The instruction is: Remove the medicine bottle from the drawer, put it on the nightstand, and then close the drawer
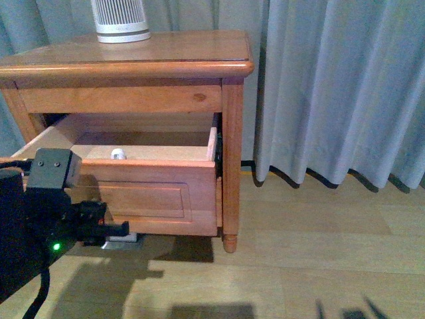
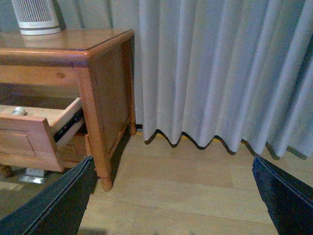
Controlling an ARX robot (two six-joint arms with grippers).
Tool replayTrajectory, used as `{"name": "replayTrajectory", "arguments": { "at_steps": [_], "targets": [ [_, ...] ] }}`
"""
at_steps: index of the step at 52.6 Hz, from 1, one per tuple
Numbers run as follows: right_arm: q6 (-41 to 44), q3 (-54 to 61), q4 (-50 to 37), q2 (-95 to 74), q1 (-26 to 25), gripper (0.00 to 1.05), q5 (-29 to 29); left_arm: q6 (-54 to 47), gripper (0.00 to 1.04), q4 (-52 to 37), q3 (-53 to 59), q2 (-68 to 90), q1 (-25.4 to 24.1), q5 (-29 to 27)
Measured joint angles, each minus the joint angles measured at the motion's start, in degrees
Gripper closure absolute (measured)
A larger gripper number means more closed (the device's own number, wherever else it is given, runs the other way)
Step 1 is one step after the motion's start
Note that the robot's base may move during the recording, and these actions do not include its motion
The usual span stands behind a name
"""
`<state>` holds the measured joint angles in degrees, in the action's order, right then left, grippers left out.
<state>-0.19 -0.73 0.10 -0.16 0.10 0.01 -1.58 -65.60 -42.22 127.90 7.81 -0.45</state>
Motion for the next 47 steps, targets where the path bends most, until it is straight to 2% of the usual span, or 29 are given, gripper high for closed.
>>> {"name": "replayTrajectory", "arguments": {
  "at_steps": [7, 12, 19, 24, 29, 31, 37, 47],
  "targets": [
    [0.0, 0.0, 0.0, 0.0, 0.0, 0.07, 0.0, -0.55, 0.8, -2.34, 6.58, -2.58, 0.33, -0.35],
    [0.0, 0.0, 0.0, 0.0, 0.02, 0.07, 0.0, -0.74, 0.77, -0.74, 7.74, -3.98, 0.31, 0.15],
    [0.0, 0.0, 0.0, 0.0, 0.0, 0.07, 0.0, -1.44, 0.52, 3.3, 10.45, -6.64, -0.26, 3.58],
    [0.0, 0.0, 0.0, 0.0, 0.02, 0.07, 0.0, -2.36, 0.34, 5.55, 12.09, -9.88, -1.49, 3.93],
    [0.0, 0.0, 0.0, 0.0, 0.02, 0.07, 0.0, -4.61, 0.11, 10.54, 14.69, -20.02, -4.09, 5.22],
    [0.0, 0.0, 0.0, 0.0, 0.0, 0.07, 0.0, -5.53, 0.05, 13.46, 15.89, -25.7, -4.7, 6.29],
    [0.0, 0.0, 0.0, 0.0, 0.02, 0.07, -0.02, -6.01, 0.07, 22.16, 17.4, -38.77, -4.98, 8.2],
    [0.0, 0.0, 0.0, 0.0, 0.02, 0.07, 0.0, -5.79, 0.07, 36.89, 21.07, -63.6, -5.05, 8.35]
  ]
}}
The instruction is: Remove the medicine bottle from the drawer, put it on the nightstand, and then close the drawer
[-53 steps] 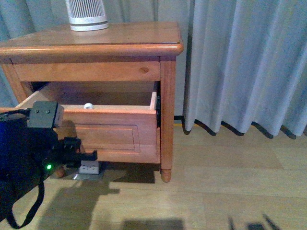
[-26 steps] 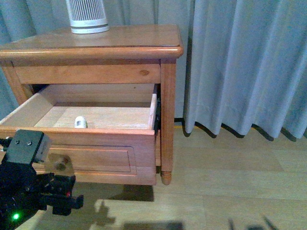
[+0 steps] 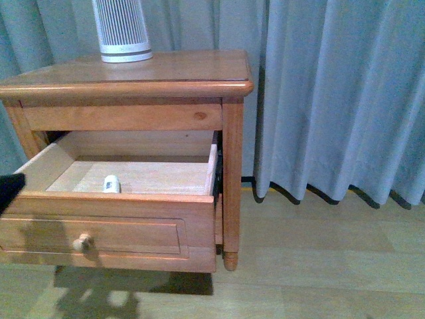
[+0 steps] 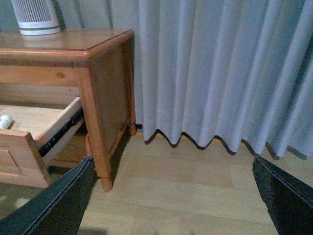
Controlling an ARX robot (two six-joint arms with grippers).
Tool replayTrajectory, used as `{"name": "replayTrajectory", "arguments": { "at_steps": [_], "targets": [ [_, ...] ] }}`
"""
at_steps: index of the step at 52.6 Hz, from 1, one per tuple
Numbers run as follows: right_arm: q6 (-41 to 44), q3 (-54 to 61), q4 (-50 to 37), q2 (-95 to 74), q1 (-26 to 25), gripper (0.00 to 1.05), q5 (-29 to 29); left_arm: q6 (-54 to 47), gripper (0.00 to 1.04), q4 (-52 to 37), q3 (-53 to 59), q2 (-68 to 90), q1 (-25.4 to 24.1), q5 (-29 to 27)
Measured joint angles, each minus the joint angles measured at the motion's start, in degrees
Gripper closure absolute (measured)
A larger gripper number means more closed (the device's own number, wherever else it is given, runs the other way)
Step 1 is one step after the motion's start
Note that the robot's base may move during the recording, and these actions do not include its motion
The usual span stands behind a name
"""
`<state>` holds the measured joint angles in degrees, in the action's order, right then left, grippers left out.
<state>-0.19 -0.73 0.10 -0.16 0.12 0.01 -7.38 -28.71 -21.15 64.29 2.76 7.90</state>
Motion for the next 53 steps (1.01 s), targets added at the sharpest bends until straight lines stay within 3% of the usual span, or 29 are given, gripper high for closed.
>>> {"name": "replayTrajectory", "arguments": {
  "at_steps": [9, 20, 28, 41, 45, 53],
  "targets": [
    [0.0, 0.0, 0.0, 0.0, -0.02, 0.07, 0.0, 0.9, 0.07, 14.38, 4.33, -20.98, 2.51, -3.23],
    [0.0, 0.0, 0.0, 0.0, 0.0, 0.07, 0.0, 5.73, 0.07, 40.33, 7.39, -51.76, 6.27, -6.84],
    [0.0, 0.0, 0.0, 0.0, 0.0, 0.07, 0.0, 7.04, 0.07, 40.44, 10.84, -54.77, 3.56, -4.57],
    [0.0, 0.0, 0.0, 0.0, 0.0, 0.07, 0.0, 7.15, 0.07, 40.85, 13.62, -56.0, 3.28, -4.55],
    [0.0, 0.0, 0.0, 0.0, 0.0, 0.07, -0.04, 7.1, 0.17, 33.75, 17.59, -59.65, 4.87, -11.19],
    [0.0, 0.0, 0.0, 0.0, -0.02, 0.07, 0.04, 7.23, 0.43, 29.09, 20.57, -63.73, -2.1, -8.57]
  ]
}}
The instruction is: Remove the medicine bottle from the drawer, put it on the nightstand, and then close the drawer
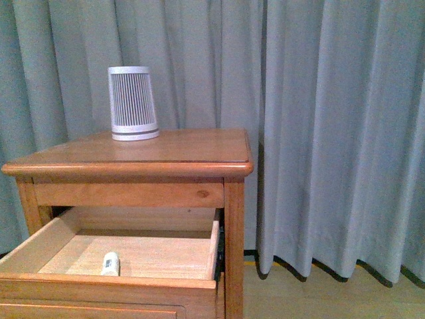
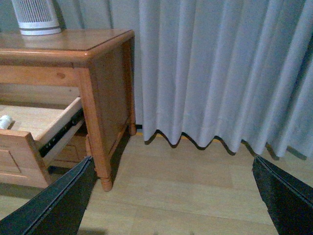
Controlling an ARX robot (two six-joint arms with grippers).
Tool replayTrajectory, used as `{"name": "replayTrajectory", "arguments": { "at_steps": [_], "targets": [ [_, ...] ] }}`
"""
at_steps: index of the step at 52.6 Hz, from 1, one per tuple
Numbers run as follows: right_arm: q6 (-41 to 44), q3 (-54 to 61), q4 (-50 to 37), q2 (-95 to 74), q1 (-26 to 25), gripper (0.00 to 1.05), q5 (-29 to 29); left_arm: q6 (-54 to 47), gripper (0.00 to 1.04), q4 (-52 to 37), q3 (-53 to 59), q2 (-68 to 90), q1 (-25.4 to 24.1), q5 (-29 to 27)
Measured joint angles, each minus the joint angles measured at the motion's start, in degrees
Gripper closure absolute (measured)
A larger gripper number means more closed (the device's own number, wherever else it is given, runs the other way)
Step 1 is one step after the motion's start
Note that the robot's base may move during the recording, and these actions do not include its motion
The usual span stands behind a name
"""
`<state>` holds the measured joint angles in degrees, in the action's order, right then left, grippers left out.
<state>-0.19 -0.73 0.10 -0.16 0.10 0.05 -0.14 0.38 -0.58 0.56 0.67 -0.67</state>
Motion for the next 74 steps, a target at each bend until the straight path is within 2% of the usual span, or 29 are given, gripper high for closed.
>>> {"name": "replayTrajectory", "arguments": {
  "at_steps": [6, 10, 16, 57, 61, 74],
  "targets": [
    [0.0, 0.0, 0.0, 0.0, 0.0, 0.07, 0.0, -0.02, 0.65, -0.04, 0.0, -0.2, -0.26, 0.63],
    [0.0, 0.0, 0.0, 0.0, 0.0, 0.07, 0.0, -0.02, 0.84, -0.04, 0.0, -0.2, -0.31, 0.63],
    [0.0, 0.0, 0.0, 0.0, 0.0, 0.07, 0.0, 0.15, 1.03, -0.04, 0.0, -0.2, -0.31, 0.63],
    [-0.02, 0.0, 0.02, -0.02, 0.0, 0.07, 0.09, 0.02, 1.02, -0.11, 0.0, -0.44, -0.37, 0.74],
    [0.0, 0.0, -0.04, 0.0, 0.0, 0.07, 0.15, 0.07, 0.85, -0.2, 0.0, -0.57, -0.39, 0.63],
    [-0.02, 0.0, -0.02, -0.04, 0.0, 0.07, -0.09, 0.04, 0.44, -0.13, 0.02, -0.52, -0.46, 0.68]
  ]
}}
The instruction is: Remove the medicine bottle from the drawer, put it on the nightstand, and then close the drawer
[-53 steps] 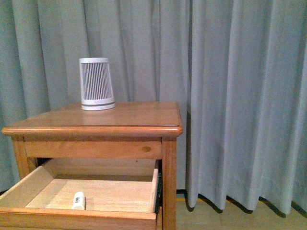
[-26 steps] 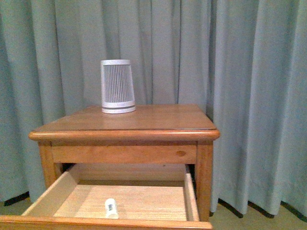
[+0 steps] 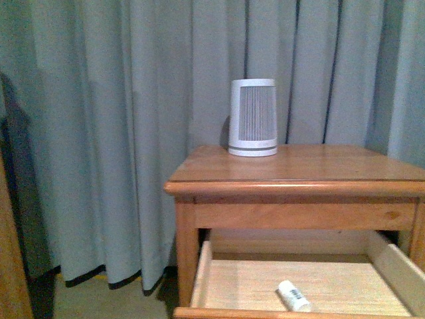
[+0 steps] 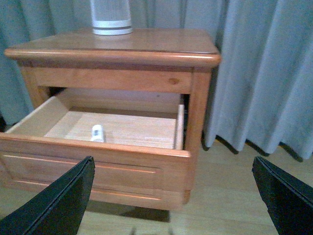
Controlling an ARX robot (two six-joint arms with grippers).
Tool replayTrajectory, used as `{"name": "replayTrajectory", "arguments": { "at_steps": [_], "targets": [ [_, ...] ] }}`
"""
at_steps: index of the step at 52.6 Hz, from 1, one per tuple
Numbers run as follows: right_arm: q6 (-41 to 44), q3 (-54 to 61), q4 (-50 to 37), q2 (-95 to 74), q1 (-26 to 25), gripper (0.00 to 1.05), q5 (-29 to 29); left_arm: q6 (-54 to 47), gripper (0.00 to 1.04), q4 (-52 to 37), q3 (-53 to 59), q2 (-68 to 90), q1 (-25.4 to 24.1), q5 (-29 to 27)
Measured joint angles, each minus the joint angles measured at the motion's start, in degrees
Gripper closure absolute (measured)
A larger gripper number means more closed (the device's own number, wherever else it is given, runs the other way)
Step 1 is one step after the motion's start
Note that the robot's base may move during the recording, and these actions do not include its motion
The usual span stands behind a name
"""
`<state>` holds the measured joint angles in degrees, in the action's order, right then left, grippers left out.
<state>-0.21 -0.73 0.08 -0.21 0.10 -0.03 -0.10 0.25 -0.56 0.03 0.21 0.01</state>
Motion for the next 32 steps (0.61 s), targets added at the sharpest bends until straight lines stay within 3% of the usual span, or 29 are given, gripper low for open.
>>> {"name": "replayTrajectory", "arguments": {
  "at_steps": [12, 15, 20, 24, 32],
  "targets": [
    [-0.09, -0.07, 0.37, -0.5, 0.42, 0.07, 1.25, -0.04, 0.05, -0.09, 0.0, 0.07, 0.0, -0.39],
    [-1.88, -2.12, 1.99, -6.38, 4.37, 0.07, 14.21, 0.0, 0.07, -0.11, 0.0, 0.07, 0.0, -0.35],
    [-2.89, -8.35, -6.38, -24.04, 5.46, 0.07, 26.82, -0.02, 0.07, -0.11, 0.0, 0.07, 0.0, -0.13],
    [-3.26, -18.25, -13.22, -42.01, 3.48, 0.07, 27.12, 0.0, 0.07, -0.11, 0.0, 0.07, 0.0, -0.17],
    [-3.93, -37.05, -9.64, -68.28, 1.11, 0.07, 23.19, -0.02, 0.07, -0.11, 0.0, 0.07, 0.0, -0.13]
  ]
}}
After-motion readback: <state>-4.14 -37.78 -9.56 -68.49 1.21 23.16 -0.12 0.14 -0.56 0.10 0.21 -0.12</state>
